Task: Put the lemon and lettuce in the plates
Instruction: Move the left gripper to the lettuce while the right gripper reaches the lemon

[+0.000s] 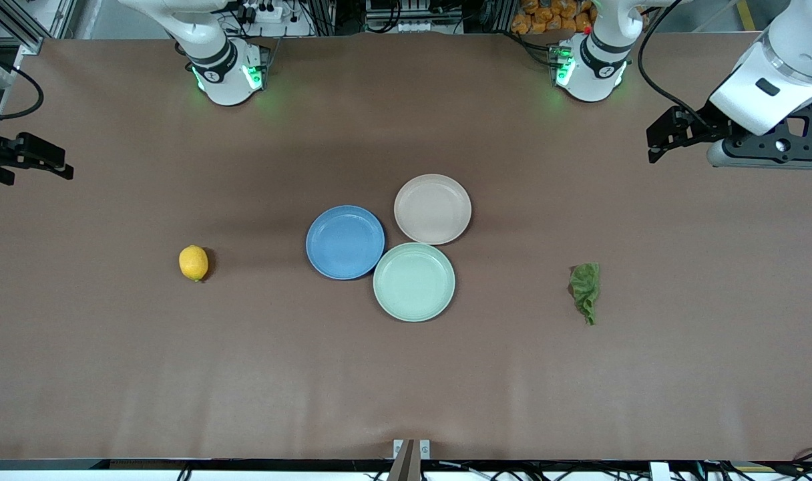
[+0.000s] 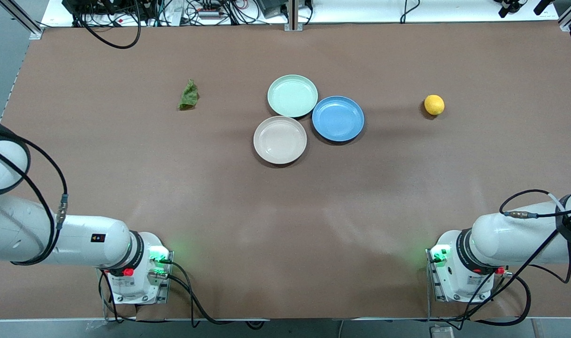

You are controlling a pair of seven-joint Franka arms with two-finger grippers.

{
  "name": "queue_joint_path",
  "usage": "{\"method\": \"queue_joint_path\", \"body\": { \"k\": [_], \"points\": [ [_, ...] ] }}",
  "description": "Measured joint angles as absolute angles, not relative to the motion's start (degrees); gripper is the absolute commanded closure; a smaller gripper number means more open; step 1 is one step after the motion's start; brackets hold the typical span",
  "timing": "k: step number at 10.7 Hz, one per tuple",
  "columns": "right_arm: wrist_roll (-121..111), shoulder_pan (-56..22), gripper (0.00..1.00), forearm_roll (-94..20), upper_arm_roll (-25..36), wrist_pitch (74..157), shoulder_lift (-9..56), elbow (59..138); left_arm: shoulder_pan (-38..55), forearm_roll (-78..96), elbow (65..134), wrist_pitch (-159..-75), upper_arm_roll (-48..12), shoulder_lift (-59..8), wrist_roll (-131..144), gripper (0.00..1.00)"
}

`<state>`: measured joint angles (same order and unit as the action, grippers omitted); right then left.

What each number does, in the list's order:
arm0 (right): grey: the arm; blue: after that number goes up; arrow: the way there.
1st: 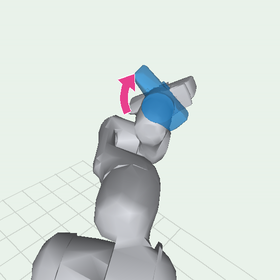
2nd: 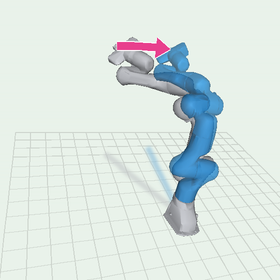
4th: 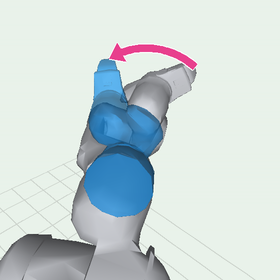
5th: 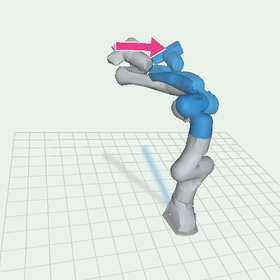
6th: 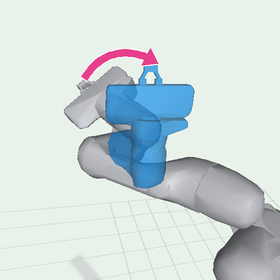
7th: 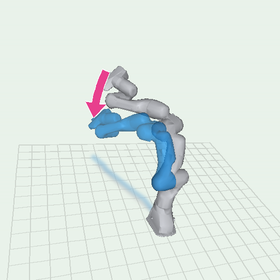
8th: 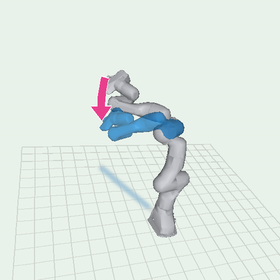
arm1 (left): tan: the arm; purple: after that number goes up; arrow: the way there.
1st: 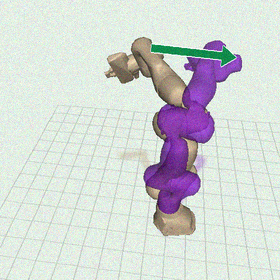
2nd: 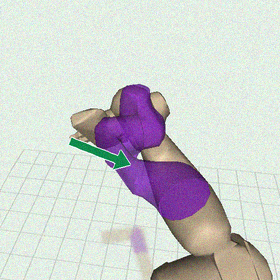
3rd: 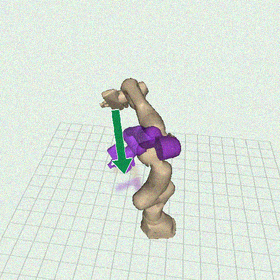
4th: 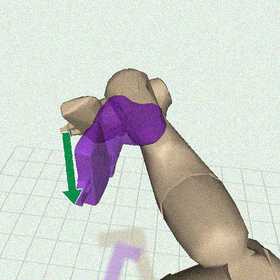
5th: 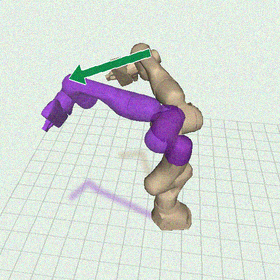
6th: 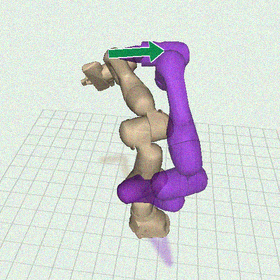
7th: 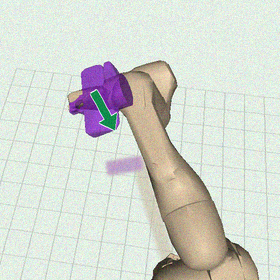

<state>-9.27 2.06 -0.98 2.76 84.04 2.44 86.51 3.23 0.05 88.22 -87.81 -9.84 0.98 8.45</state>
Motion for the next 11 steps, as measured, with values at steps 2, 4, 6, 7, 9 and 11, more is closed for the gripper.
{"method": "queue_joint_path", "body": {
  "k": [2, 4, 6, 7, 9, 11],
  "points": [
    [-9.3, 2.2, 0.0, -1.0, 2.8, 84.0, 2.4, 86.5, 3.2, 0.0, 88.2, -87.8, -9.8, 0.3, 8.4, 0.0],
    [-9.3, 2.2, 0.0, -1.0, 2.8, 84.0, 2.5, 86.5, 3.0, 0.0, 88.3, -87.8, -9.8, -0.7, 8.4, 0.0],
    [-9.3, 2.2, 0.0, -1.0, 2.8, 84.0, 2.5, 86.6, 3.0, 0.0, 88.4, -87.8, -9.7, -2.6, 8.4, 0.0],
    [-9.3, 2.2, 0.0, -1.0, 2.8, 84.0, 2.5, 86.6, 3.0, 0.0, 88.4, -87.8, -9.7, -4.2, 8.4, 0.0],
    [-9.3, 2.2, 0.0, -1.0, 2.8, 84.0, 2.6, 86.6, 3.1, 0.0, 88.4, -89.9, -9.7, -8.1, 8.4, 0.0],
    [-9.3, 2.2, 0.0, -1.0, 2.8, 84.1, 2.7, 86.7, 3.1, 0.0, 88.4, -90.9, -9.7, -12.0, 8.3, 0.0]
  ]
}}
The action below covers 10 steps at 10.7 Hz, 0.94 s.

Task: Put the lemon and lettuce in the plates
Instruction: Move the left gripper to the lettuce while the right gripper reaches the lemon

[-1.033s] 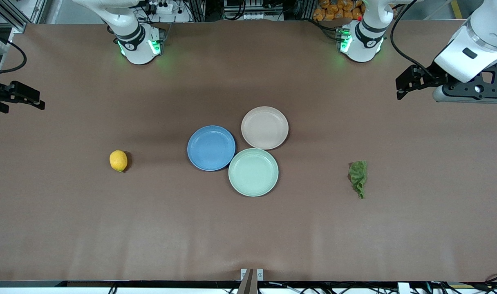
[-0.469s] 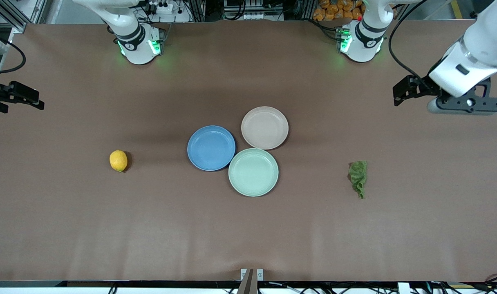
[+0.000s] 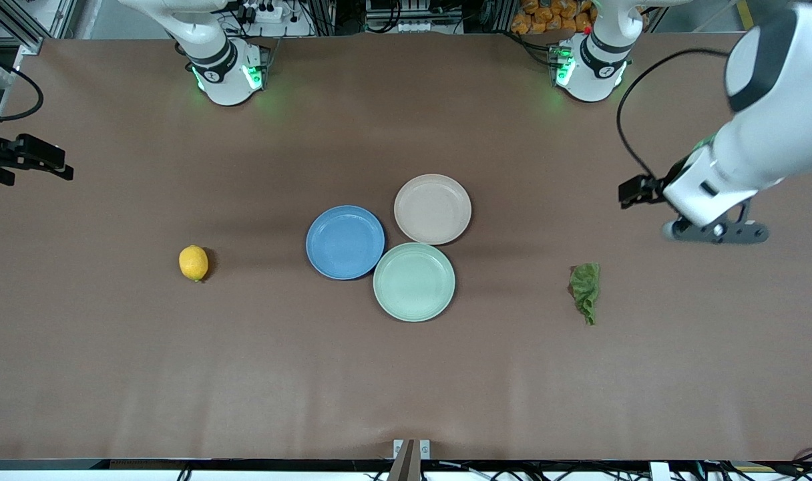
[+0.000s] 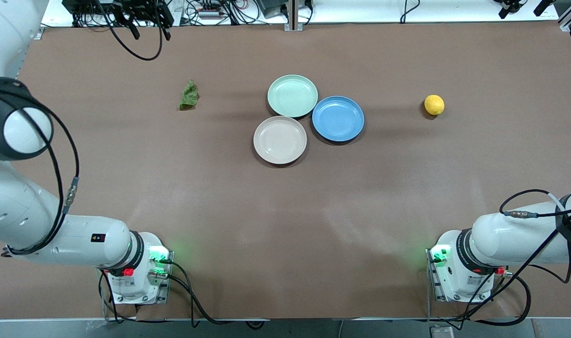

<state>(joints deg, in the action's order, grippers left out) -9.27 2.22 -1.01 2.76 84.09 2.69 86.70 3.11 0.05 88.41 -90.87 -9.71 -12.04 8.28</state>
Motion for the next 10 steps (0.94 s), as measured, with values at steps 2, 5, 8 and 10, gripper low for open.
{"method": "queue_joint_path", "body": {
  "k": [2, 5, 8, 10],
  "points": [
    [-9.3, 2.2, 0.0, -1.0, 2.8, 84.6, 3.0, 86.8, 3.1, 0.0, 88.5, -92.6, -9.7, -15.6, 6.9, 0.0],
    [-9.3, 2.2, 0.0, -1.0, 2.8, 88.1, 3.9, 88.9, 3.7, -3.6, 89.1, -97.1, -9.8, -20.6, 6.6, 0.0],
    [-9.3, 2.2, 0.0, -1.0, 2.8, 91.0, 5.5, 92.1, 4.4, -5.9, 90.1, -99.6, -9.8, -24.8, 6.6, 0.0],
    [-9.3, 2.2, 0.0, -1.0, 2.8, 91.8, 7.2, 92.7, 4.4, -6.1, 91.2, -106.0, -9.7, -26.6, 6.6, 0.0]
  ]
}}
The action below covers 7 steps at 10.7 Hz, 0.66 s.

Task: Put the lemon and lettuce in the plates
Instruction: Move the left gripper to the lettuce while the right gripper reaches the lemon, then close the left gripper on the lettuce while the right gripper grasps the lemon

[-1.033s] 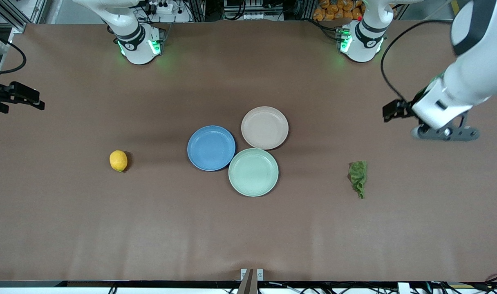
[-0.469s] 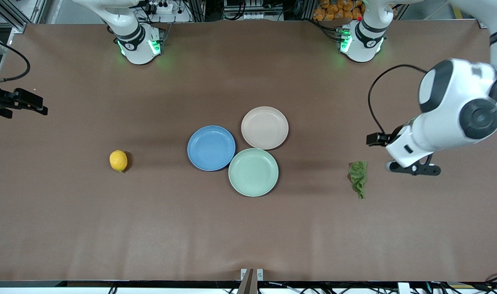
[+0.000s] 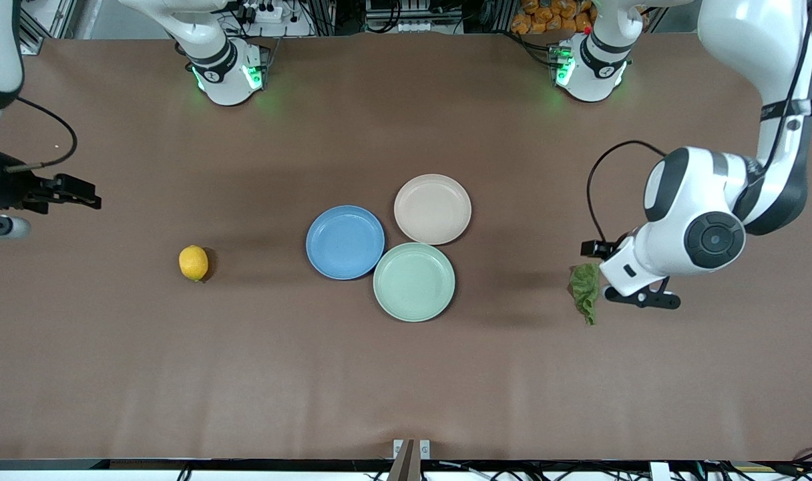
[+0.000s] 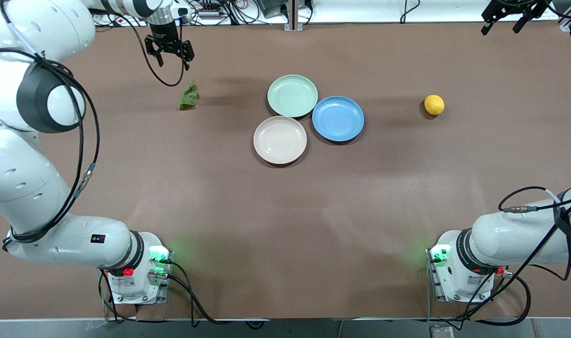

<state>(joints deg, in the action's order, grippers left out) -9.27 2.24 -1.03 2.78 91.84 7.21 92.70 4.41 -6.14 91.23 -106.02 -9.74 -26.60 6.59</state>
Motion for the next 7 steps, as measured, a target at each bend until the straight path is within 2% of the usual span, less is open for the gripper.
{"method": "queue_joint_path", "body": {
  "k": [3, 7],
  "points": [
    [-9.3, 2.2, 0.0, -1.0, 2.7, 97.7, 8.9, 96.6, 4.4, -6.2, 95.0, -114.8, -9.7, -27.6, 6.6, 0.0],
    [-9.3, 2.2, 0.0, -1.0, 2.6, 105.9, 9.3, 103.1, 4.3, -6.2, 96.1, -119.2, -9.7, -30.4, 6.6, 0.0]
  ]
}}
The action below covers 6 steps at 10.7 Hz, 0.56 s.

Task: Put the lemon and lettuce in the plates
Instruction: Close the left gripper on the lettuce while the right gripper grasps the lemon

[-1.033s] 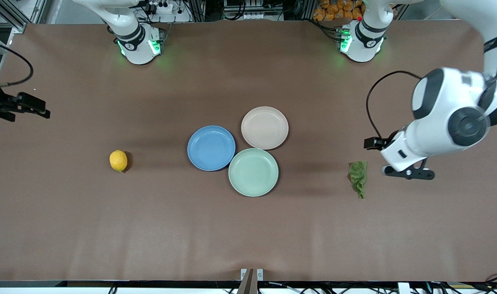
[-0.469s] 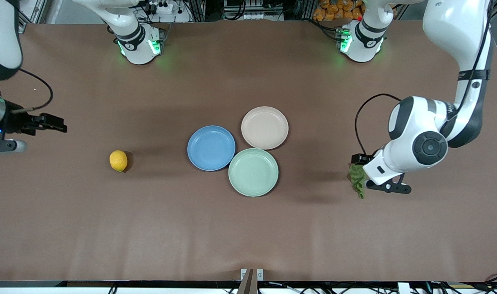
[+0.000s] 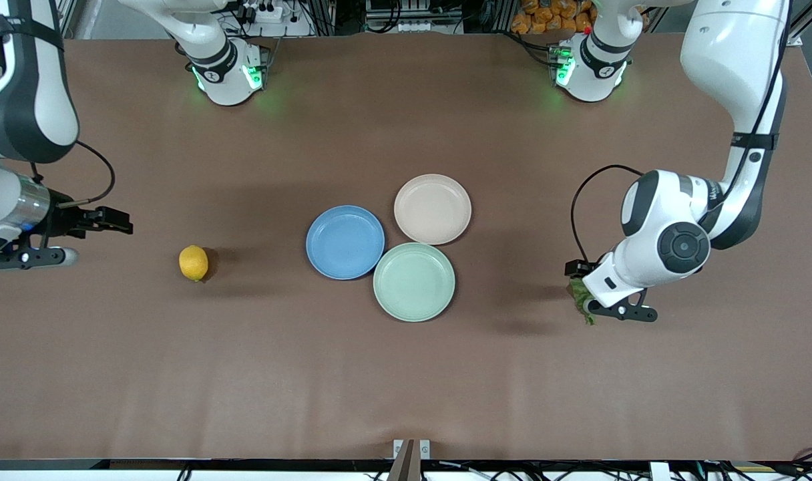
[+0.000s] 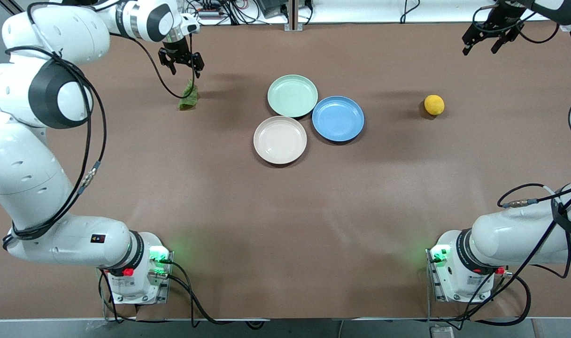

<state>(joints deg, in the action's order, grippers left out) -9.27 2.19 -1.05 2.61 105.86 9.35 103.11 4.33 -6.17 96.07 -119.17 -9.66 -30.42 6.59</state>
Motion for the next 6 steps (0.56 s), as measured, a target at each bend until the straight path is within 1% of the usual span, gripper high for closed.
{"method": "queue_joint_path", "body": {
  "k": [3, 6],
  "points": [
    [-9.3, 2.1, 0.0, -1.0, 2.6, 109.9, 9.7, 107.0, 3.8, -6.2, 96.2, -121.9, -9.3, -33.7, 6.6, 0.0],
    [-9.3, 2.1, 0.0, -1.1, 2.5, 112.5, 11.8, 107.8, 2.3, -6.4, 96.2, -124.2, -9.1, -37.0, 5.2, 0.0]
  ]
}}
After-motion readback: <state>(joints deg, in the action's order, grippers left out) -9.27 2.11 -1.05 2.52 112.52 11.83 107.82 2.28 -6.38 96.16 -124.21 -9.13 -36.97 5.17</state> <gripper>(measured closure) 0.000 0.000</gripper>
